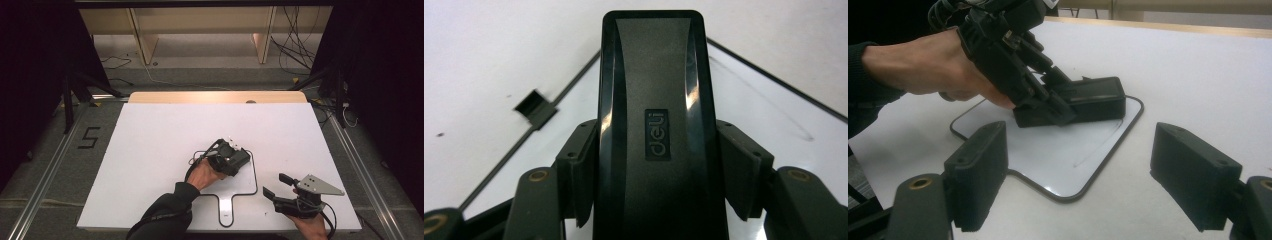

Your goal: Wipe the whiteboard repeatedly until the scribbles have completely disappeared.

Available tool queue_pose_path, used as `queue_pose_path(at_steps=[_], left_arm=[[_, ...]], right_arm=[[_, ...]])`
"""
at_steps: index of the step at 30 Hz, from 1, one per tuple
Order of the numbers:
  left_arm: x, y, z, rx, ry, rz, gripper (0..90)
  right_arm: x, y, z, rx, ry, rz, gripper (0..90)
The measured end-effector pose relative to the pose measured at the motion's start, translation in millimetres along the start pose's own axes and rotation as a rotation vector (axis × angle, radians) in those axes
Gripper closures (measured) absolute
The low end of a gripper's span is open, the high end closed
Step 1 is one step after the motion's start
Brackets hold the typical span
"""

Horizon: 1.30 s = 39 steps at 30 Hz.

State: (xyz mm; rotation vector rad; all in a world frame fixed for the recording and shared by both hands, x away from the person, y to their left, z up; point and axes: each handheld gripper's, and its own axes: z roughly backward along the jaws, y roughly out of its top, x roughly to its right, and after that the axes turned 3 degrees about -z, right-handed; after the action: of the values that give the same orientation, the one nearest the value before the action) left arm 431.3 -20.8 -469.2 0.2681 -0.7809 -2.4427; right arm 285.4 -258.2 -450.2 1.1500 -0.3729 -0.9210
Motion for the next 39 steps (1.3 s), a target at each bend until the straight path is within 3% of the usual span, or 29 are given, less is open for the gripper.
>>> queue_pose_path(at_steps=[4, 9, 19, 23, 26, 27, 32, 35, 39], left_arm=[[19.4, 2.1, 0.6, -0.021, -0.014, -0.064, 40.3], [7.3, 8.9, -7.2, 0.004, 0.0, -0.006, 40.3], [11.1, 41.8, -33.9, 0.04, 0.016, 0.021, 40.3], [7.0, 46.5, -37.4, 0.042, 0.015, 0.025, 40.3], [1.0, 47.5, -39.1, 0.049, 0.012, 0.058, 40.3], [3.3, 47.3, -39.2, 0.049, 0.026, 0.046, 40.3], [16.7, 40.9, -34.0, 0.045, -0.009, -0.001, 40.3], [22.8, 35.7, -32.1, 0.063, -0.009, 0.001, 40.3], [29.1, 36.1, -30.7, 0.046, -0.027, -0.025, 40.3]], right_arm=[[0.1, -0.1, -0.3, 0.0, 0.0, -0.001, 23.9], [0.0, -0.2, 0.4, 0.002, -0.003, -0.001, 23.9], [0.8, 0.0, -0.4, 0.001, 0.003, -0.001, 23.9], [1.3, 0.2, 0.1, 0.005, 0.002, -0.001, 23.8], [1.2, 0.2, 0.6, 0.006, 0.003, -0.002, 23.9], [1.3, 0.2, 0.5, 0.006, 0.004, -0.002, 23.9], [1.8, 0.0, -0.5, 0.003, 0.001, -0.002, 23.8], [1.0, -0.1, 0.0, 0.002, -0.001, -0.003, 23.9], [0.5, 0.1, -0.6, 0.001, 0.0, -0.001, 23.8]])
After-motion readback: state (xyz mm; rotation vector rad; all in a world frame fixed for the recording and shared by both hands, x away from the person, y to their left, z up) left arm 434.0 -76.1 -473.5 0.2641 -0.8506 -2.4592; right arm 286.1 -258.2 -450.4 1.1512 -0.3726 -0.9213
